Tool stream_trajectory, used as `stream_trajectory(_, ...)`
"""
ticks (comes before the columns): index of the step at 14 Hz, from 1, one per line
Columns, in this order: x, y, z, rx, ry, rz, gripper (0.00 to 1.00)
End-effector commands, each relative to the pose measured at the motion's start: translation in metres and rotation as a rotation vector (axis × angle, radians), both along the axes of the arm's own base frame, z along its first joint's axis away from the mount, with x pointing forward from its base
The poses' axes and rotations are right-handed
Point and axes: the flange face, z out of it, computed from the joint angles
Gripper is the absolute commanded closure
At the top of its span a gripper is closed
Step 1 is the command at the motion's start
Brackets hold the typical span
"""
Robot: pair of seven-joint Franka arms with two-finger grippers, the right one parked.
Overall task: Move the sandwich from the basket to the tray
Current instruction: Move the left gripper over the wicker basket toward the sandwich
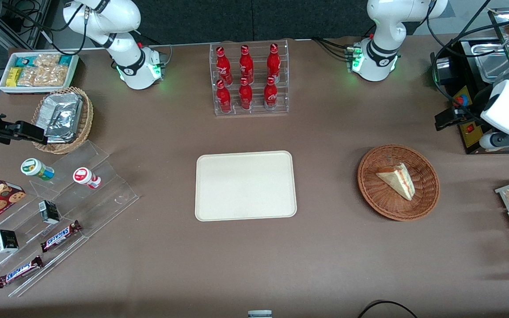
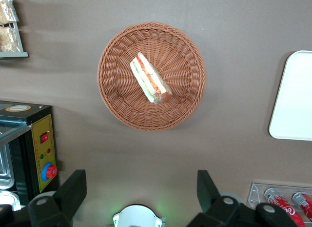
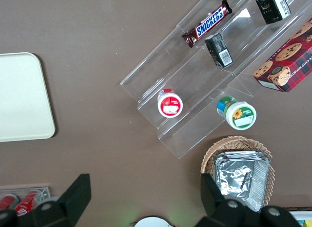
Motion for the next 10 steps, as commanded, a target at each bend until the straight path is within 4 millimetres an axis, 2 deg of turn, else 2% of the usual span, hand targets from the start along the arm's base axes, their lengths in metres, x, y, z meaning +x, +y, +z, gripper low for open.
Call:
stream_trajectory(1,0.002,0.003,-0.003,0.009,0.005,-0.014,0.0)
stream_trajectory(3,0.009,-0.007,-0.014,0.024,0.011,-0.021,0.0)
stream_trajectory(5,0.021,-0.008,-0.034,0.037,0.025,0.015,0.0)
stream_trajectory(7,0.028,0.001,-0.05,0.039,0.0,0.057,0.0)
stream_trajectory(8,0.029,0.006,-0.064,0.042,-0.005,0.079,0.0)
stream_trajectory(10,0.028,0.029,-0.096,0.047,-0.018,0.166,0.0)
